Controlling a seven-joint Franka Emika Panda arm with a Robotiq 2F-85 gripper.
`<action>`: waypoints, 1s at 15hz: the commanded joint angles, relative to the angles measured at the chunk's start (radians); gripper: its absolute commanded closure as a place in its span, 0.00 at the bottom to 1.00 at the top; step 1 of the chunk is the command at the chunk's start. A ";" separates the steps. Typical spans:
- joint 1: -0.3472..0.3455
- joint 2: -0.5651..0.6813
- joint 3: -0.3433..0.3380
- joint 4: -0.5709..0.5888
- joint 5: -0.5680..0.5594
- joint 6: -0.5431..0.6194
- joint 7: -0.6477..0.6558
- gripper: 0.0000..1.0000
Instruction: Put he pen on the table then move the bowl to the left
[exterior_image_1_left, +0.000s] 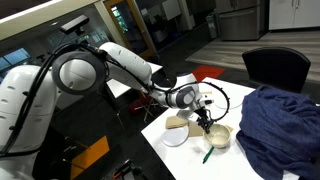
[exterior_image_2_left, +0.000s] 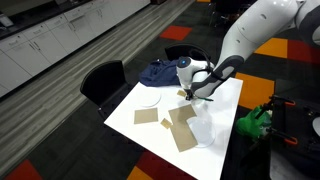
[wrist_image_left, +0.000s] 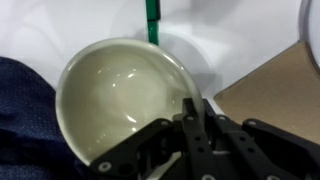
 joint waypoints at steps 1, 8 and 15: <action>0.021 0.009 0.001 0.062 -0.024 -0.079 0.005 0.97; 0.062 0.092 0.034 0.194 -0.031 -0.135 0.000 0.97; 0.094 0.178 0.049 0.325 -0.059 -0.176 -0.018 0.97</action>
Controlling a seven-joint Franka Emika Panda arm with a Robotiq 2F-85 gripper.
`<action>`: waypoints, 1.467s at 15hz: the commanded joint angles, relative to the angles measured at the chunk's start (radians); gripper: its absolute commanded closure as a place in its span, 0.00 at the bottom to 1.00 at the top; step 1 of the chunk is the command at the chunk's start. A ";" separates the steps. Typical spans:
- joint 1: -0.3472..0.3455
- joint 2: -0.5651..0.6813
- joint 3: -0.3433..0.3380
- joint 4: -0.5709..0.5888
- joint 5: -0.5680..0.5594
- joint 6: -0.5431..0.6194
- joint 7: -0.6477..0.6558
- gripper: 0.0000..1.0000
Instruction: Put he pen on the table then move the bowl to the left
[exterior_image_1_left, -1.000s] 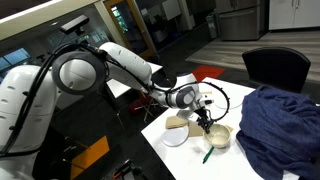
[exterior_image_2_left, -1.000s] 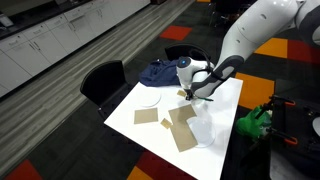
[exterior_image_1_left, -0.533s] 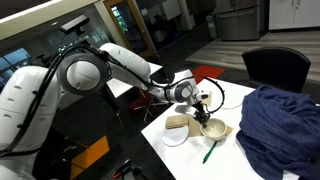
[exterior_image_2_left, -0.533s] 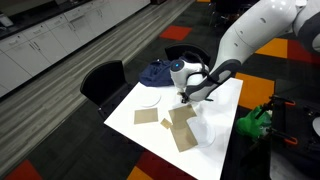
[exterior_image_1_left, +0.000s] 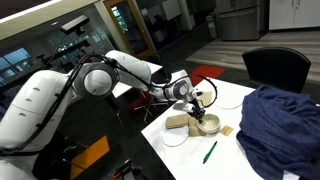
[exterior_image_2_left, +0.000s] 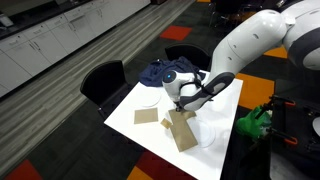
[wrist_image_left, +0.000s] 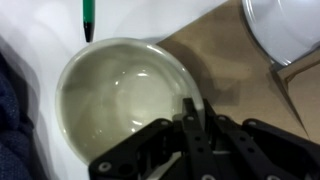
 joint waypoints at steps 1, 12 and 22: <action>0.011 0.048 -0.001 0.101 -0.028 -0.066 -0.018 0.97; 0.002 0.112 0.009 0.264 -0.022 -0.098 -0.052 0.97; -0.017 0.134 0.026 0.342 -0.005 -0.156 -0.057 0.97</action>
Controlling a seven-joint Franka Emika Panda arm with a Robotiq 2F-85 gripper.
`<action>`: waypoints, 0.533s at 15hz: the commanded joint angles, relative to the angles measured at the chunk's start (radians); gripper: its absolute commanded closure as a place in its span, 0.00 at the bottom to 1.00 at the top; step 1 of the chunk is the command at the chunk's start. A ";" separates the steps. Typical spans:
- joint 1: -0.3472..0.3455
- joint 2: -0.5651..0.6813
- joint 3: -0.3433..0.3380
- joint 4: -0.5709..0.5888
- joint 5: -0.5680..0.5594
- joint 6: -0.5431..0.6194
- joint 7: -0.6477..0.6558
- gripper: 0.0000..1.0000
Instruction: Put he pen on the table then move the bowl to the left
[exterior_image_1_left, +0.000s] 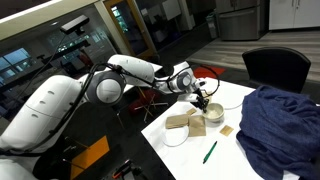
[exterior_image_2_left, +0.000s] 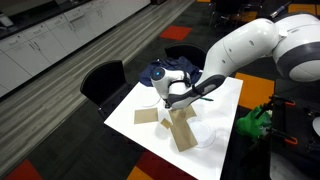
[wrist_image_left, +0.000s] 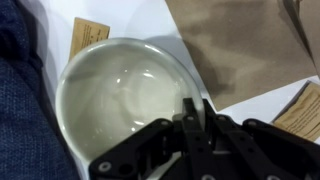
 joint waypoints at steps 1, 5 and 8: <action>-0.021 0.023 0.023 0.058 0.010 -0.051 -0.033 0.97; -0.029 0.041 0.031 0.064 0.013 -0.046 -0.032 0.97; -0.024 0.048 0.027 0.063 0.007 -0.042 -0.022 0.83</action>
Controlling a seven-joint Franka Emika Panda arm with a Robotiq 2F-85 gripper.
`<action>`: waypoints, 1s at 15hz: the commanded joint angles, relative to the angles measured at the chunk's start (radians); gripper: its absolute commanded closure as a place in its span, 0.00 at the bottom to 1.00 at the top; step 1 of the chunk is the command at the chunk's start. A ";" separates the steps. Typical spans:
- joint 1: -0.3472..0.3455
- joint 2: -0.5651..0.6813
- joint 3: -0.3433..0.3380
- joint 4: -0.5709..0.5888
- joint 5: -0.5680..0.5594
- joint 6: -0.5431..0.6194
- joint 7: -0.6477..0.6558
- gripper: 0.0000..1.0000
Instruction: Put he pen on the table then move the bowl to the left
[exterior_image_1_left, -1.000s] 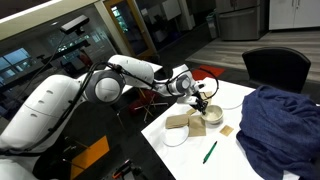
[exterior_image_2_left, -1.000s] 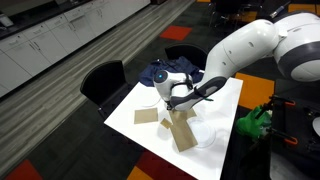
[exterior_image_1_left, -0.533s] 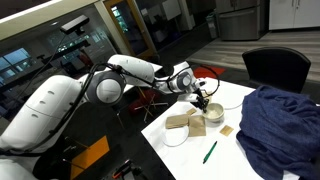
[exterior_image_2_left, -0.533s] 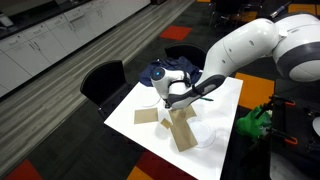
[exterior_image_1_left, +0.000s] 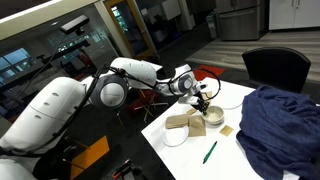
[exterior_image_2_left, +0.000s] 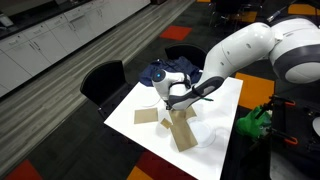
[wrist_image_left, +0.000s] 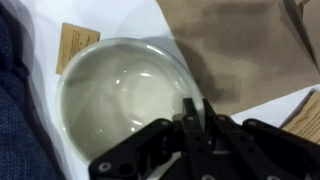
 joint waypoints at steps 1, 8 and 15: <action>-0.003 0.012 0.004 0.037 0.004 -0.036 -0.019 0.64; 0.021 -0.028 -0.004 0.003 -0.005 -0.019 0.004 0.12; 0.062 -0.147 -0.028 -0.112 -0.011 0.027 0.096 0.00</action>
